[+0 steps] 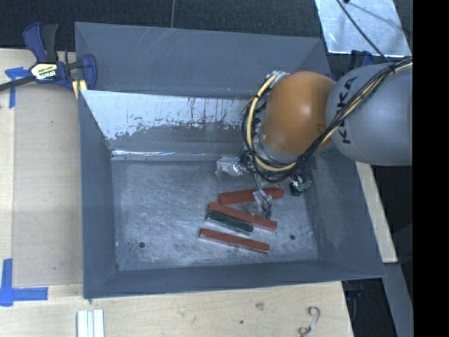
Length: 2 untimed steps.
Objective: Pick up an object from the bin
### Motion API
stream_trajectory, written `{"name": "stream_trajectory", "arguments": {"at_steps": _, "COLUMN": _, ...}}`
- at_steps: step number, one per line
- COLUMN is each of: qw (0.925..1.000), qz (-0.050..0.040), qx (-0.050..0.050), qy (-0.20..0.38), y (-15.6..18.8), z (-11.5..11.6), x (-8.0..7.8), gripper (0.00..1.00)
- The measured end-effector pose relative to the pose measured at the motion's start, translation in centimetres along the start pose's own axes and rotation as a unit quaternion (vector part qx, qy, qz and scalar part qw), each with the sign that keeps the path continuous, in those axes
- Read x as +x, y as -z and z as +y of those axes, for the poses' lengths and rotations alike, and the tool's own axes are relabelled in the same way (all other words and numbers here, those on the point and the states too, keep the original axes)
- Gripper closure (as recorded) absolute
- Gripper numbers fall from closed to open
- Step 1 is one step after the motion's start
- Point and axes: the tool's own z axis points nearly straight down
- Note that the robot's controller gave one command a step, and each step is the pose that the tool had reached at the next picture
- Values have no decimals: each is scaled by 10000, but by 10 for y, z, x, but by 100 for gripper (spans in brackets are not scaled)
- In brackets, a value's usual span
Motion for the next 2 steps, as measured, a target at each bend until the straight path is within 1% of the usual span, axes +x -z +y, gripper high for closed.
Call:
{"name": "stream_trajectory", "arguments": {"at_steps": 1, "qw": 10000, "qz": -18, "qx": -4, "qy": -23, "y": 1, "z": 0, "x": -1, "gripper": 0}}
{"name": "stream_trajectory", "arguments": {"at_steps": 2, "qw": 10000, "qz": -26, "qx": 3, "qy": -27, "y": 2, "z": -1, "x": -2, "gripper": 100}}
